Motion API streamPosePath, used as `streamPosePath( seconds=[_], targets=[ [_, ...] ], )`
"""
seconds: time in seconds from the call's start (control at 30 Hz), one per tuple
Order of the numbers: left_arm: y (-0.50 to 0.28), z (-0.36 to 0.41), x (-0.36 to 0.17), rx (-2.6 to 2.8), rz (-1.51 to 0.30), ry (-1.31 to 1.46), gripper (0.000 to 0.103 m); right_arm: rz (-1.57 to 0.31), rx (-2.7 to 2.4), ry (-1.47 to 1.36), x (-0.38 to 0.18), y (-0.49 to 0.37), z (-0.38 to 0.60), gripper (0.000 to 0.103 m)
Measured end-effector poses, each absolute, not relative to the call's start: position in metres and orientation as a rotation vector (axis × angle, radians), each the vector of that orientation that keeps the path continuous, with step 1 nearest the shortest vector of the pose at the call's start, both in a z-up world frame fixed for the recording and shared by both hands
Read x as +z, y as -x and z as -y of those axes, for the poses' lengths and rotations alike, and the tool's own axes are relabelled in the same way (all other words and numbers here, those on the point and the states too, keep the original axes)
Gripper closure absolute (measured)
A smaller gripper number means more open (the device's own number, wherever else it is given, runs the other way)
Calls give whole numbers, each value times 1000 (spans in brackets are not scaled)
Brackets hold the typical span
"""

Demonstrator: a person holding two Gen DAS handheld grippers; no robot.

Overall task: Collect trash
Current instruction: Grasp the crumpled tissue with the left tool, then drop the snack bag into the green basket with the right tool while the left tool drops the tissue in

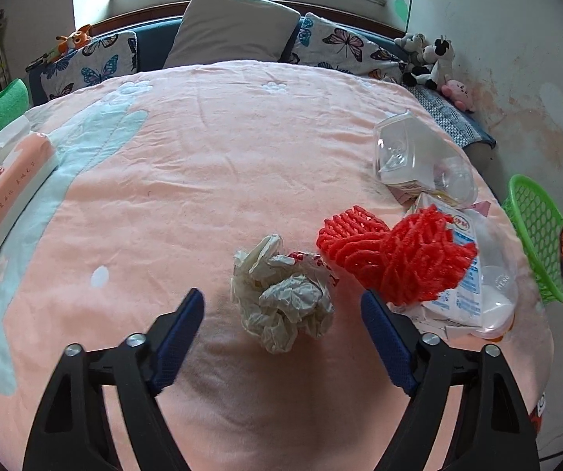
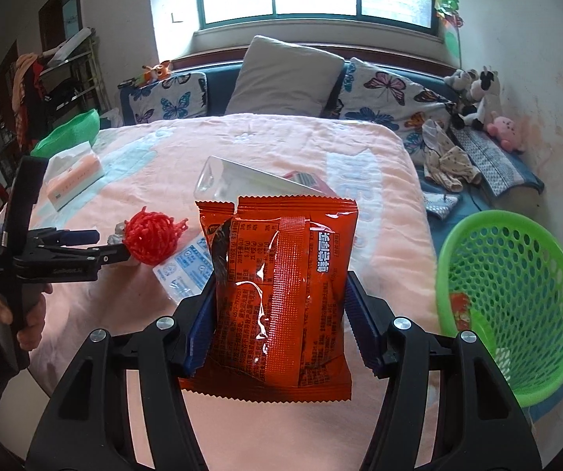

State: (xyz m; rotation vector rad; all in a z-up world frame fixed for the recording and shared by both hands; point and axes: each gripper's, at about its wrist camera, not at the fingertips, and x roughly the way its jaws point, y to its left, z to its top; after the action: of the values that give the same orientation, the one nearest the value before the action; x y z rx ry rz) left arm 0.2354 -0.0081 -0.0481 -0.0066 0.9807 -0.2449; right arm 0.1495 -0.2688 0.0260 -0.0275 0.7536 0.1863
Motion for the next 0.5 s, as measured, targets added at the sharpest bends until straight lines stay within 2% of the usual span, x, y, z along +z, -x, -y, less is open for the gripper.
streamPosePath(
  seconds=[0.1,0.17,0.27,0.5],
  targets=[
    [-241,11,-55,-239,-994,-5,33,-752,168,21,26,-147,276,42],
    [-243,10,-58,-243,-1002,2,43,-750,157,18,26,-144,281,42],
    [-239,10,-57,-250,-997,5,51,-751,141,8,26,-143,289,42],
    [-215,5,-38,-228,-955,-5,56,-747,116,-15,26,-135,306,42]
  ],
)
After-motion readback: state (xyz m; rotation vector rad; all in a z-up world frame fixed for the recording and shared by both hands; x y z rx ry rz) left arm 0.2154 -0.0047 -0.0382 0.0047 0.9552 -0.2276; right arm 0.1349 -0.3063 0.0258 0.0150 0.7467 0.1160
